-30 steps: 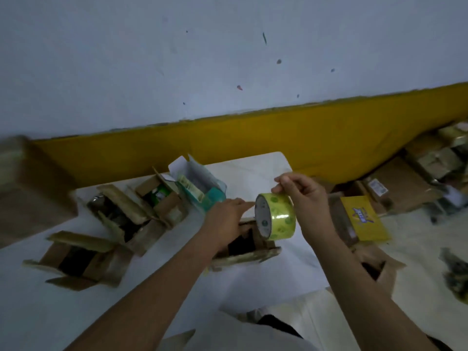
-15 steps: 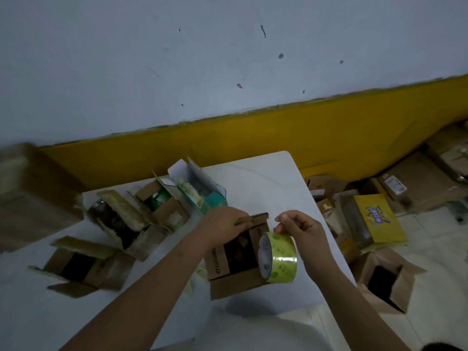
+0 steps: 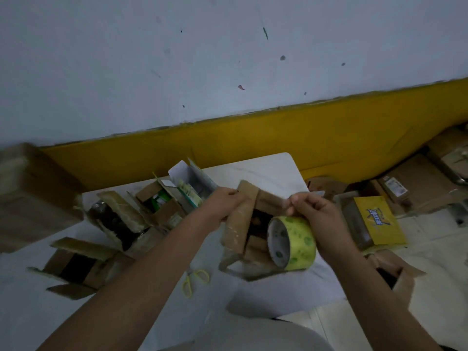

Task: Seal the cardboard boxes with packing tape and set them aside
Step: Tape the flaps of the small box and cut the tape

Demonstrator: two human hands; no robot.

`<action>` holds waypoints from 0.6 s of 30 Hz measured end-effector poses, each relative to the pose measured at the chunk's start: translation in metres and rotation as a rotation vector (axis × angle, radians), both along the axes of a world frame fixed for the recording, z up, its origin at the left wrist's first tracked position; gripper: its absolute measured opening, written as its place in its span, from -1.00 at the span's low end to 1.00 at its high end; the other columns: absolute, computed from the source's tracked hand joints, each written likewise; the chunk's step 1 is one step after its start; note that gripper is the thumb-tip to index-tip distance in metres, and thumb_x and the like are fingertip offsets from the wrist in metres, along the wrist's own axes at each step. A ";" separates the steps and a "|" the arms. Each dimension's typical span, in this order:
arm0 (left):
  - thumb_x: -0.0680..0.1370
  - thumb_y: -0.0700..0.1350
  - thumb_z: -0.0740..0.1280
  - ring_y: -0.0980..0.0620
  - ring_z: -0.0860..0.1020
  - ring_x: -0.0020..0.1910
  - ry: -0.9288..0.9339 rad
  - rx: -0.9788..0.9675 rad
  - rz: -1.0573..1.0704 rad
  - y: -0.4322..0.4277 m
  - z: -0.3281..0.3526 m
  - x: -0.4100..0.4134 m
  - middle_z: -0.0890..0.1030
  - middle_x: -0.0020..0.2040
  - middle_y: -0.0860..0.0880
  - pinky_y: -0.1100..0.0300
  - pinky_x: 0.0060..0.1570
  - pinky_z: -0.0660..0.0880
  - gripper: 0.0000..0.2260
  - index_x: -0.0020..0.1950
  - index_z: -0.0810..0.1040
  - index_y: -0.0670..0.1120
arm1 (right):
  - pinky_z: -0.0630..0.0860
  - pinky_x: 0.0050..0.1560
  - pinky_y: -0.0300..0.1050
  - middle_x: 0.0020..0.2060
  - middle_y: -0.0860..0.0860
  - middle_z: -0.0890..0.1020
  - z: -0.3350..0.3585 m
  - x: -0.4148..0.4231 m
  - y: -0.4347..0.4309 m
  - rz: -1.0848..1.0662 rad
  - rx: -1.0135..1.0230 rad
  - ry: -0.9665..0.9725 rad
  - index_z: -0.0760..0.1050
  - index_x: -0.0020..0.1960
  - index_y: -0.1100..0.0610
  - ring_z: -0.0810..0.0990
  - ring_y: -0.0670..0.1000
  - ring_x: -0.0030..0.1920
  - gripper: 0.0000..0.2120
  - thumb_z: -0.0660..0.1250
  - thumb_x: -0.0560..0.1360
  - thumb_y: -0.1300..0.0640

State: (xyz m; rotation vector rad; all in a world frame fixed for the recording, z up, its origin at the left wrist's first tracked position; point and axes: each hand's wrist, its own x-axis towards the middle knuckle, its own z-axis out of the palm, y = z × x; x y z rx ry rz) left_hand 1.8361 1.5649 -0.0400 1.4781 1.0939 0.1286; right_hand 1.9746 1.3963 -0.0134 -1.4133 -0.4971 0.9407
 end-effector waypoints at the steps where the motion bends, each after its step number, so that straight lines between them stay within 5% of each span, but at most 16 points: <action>1: 0.60 -0.09 0.30 0.06 0.49 -0.37 -0.071 -0.127 0.124 -0.005 0.003 0.000 0.52 -0.32 -0.04 0.29 -0.45 0.41 -0.87 -0.11 0.54 -0.10 | 0.53 -0.08 0.04 -0.32 0.13 0.61 0.007 0.005 0.002 0.001 0.003 0.016 0.59 -0.27 0.17 0.57 0.09 -0.25 -0.81 0.36 0.51 0.17; 6: 0.59 -0.32 0.27 0.00 0.67 -0.29 -0.390 -0.564 0.430 -0.045 -0.010 -0.001 0.67 -0.17 -0.17 0.11 -0.36 0.63 -0.89 0.07 0.56 -0.27 | 0.49 -0.12 -0.02 -0.36 0.11 0.63 0.028 0.014 0.008 0.062 -0.125 -0.104 0.63 -0.24 0.16 0.57 0.05 -0.28 -0.78 0.35 0.56 0.17; 10: 0.55 -0.37 0.27 -0.03 0.67 -0.25 -0.475 -0.760 0.488 -0.080 -0.031 0.002 0.69 -0.17 -0.17 0.16 -0.18 0.64 -0.85 0.04 0.60 -0.25 | 0.52 0.06 0.02 -0.36 0.07 0.66 0.011 0.001 0.006 0.160 -0.316 -0.059 0.65 -0.24 0.14 0.61 0.04 -0.21 -0.79 0.37 0.54 0.16; 18: 0.40 -0.29 0.52 -0.06 0.69 -0.19 -0.192 -0.761 0.359 -0.106 -0.058 0.006 0.71 -0.12 -0.15 0.16 -0.24 0.63 -0.65 0.17 0.61 -0.24 | 0.55 0.11 0.01 -0.32 0.05 0.67 -0.055 -0.024 -0.021 -0.006 -0.504 -0.040 0.62 -0.36 0.08 0.64 0.08 -0.11 -0.71 0.39 0.52 0.09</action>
